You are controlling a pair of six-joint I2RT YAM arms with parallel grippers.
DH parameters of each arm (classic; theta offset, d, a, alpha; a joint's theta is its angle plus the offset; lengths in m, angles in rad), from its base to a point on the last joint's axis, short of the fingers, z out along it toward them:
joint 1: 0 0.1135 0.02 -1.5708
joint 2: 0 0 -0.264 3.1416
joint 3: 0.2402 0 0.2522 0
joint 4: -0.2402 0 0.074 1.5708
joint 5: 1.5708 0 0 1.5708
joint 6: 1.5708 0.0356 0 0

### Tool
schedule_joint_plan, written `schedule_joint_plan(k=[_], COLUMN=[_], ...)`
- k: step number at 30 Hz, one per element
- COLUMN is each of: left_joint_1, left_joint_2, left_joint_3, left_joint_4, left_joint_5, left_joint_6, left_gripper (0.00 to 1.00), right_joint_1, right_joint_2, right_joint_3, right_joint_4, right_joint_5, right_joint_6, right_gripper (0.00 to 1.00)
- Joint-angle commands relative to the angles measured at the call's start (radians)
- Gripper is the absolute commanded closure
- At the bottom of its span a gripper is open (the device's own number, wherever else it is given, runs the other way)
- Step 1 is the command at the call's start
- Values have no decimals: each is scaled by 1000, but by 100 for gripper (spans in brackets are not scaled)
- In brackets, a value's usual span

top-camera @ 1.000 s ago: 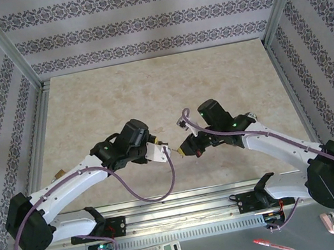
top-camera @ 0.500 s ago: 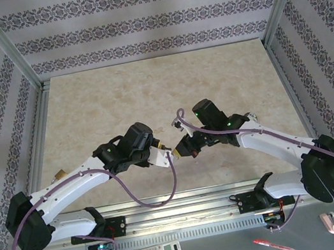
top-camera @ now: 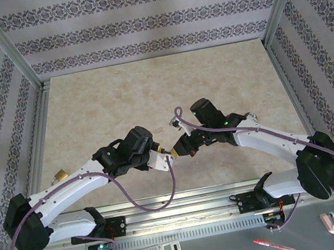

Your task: Unlock with the key

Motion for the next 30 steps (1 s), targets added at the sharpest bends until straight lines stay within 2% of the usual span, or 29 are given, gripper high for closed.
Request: schedule_joint_plan(k=[1,30], left_joint_1=[-14,-14], left_joint_2=[-37,-38], left_joint_3=[-8,-26], left_joint_4=[44,87], left_joint_5=[-2,-7], left_joint_6=[13,20], left_gripper=[92,95], right_joint_1=[11,11], right_joint_2=[14,44], right_joint_3=[30,25], right_joint_4=[20,34], right_joint_5=[-37,-79], right_joint_6=[6,23], right_gripper=[100,100])
